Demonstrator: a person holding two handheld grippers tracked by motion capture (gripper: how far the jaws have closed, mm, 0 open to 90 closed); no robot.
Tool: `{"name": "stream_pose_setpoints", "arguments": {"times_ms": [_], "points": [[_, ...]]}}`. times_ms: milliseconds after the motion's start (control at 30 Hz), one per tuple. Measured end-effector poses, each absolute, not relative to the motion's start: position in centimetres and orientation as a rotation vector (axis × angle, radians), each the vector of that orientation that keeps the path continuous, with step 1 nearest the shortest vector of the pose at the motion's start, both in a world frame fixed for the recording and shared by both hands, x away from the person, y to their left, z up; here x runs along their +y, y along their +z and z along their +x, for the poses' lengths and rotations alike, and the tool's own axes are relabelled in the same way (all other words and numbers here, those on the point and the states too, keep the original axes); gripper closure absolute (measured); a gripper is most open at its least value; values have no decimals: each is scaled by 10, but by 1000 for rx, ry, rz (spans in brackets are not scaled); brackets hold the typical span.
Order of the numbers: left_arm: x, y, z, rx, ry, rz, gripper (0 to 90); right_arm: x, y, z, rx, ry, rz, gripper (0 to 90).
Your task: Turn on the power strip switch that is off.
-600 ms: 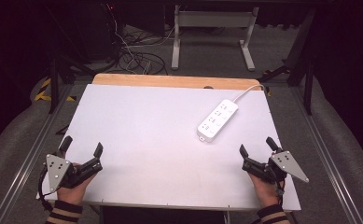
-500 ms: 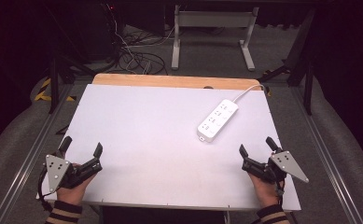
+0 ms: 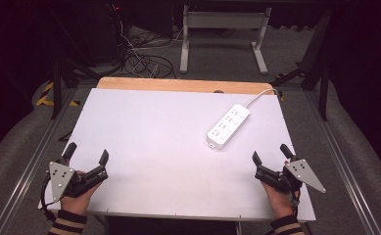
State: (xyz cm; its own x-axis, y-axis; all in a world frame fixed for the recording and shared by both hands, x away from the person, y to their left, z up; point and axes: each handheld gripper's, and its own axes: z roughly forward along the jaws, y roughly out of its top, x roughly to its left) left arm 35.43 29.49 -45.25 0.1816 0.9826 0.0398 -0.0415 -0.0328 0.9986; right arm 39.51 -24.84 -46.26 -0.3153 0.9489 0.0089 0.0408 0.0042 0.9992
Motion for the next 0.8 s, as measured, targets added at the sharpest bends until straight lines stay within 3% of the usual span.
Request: {"name": "stream_pose_setpoints", "arguments": {"times_ms": [400,500,567,733,800], "points": [[293,-452,357,1021,1107,1289,41,-254,-453,386,1472,1397,1057,137],[293,-452,357,1018,1115,1285,41,-256,-449,383,1493,1406,1049,300],[293,-451,356,1016,1115,1284,41,-256,-444,380,1491,1406,1029,514],[293,-451,353,1014,1124,1282,42,-259,-430,373,1533,1401,1009,900],[293,-451,354,1015,1124,1284,42,-260,-423,372,1550,1399,1000,900]]}}
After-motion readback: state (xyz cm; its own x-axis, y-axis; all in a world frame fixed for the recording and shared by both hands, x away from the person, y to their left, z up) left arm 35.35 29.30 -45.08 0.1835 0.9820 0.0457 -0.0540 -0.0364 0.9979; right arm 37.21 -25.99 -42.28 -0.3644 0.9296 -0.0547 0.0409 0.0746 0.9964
